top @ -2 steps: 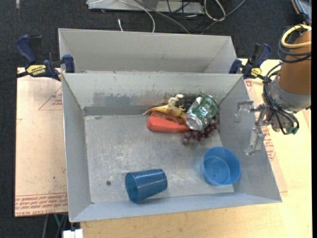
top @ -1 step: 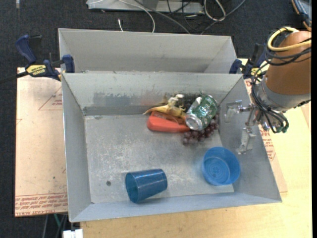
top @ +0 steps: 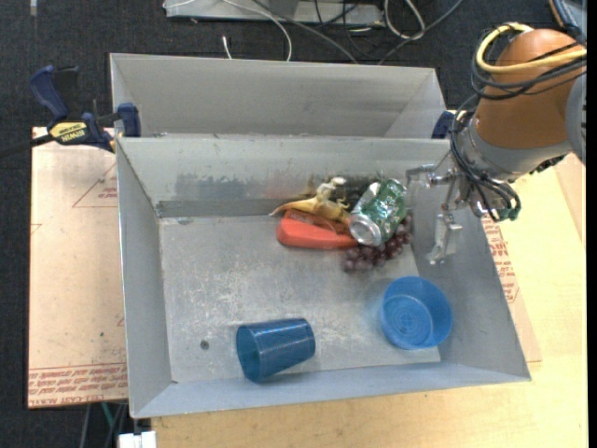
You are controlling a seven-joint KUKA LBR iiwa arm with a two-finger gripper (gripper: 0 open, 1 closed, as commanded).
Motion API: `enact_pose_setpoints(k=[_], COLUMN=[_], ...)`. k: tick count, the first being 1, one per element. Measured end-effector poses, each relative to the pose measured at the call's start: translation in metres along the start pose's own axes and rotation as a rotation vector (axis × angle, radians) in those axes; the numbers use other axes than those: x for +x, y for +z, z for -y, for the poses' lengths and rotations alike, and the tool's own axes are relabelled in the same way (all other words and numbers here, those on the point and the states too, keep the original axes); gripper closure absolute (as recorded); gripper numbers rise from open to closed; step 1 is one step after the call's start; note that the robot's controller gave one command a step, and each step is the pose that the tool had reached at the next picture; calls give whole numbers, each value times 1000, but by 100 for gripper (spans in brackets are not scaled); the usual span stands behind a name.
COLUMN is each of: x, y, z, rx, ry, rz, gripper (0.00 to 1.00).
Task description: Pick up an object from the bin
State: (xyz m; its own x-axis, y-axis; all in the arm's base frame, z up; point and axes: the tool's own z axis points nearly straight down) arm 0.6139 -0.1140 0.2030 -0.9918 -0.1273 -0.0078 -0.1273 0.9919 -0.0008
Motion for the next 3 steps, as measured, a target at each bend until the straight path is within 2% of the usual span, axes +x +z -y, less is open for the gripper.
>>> enact_pose_setpoints(k=[1, 2, 3], x=[-28, -28, -32], y=[45, 55, 72], z=[0, -34, -24], rx=[-2, 1, 2], ry=[1, -118, -102], rz=[-3, 6, 13], gripper=[0, 0, 0])
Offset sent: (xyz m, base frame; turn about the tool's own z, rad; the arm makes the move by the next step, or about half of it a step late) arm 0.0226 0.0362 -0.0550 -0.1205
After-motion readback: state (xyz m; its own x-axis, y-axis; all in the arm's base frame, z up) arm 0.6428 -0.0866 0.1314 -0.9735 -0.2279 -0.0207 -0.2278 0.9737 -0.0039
